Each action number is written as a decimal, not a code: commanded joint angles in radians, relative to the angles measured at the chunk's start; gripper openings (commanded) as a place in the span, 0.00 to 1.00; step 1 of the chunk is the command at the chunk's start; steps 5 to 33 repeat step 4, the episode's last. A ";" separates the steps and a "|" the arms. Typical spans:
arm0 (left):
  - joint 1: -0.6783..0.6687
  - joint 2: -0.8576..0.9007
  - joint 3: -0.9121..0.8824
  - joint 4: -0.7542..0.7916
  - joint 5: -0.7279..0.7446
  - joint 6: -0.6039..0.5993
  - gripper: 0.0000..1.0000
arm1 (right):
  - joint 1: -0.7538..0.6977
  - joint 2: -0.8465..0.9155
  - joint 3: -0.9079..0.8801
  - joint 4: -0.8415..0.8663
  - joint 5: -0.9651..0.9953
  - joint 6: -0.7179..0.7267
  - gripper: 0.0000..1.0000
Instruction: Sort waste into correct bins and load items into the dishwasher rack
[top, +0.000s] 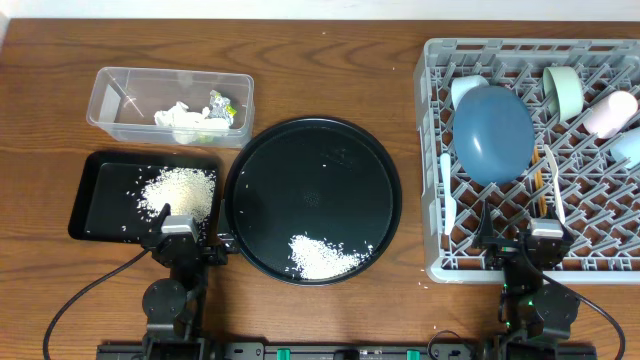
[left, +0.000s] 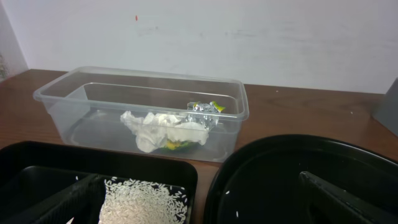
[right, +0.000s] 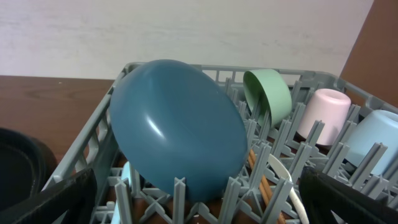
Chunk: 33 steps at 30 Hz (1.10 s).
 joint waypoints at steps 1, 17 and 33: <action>0.006 -0.001 -0.014 -0.046 -0.014 0.017 0.98 | 0.011 -0.006 -0.001 -0.004 0.001 -0.009 0.99; 0.006 -0.001 -0.014 -0.046 -0.014 0.017 0.98 | 0.011 -0.006 -0.002 -0.004 0.001 -0.009 0.99; 0.006 -0.001 -0.014 -0.046 -0.014 0.017 0.98 | 0.011 -0.006 -0.002 -0.004 0.001 -0.009 0.99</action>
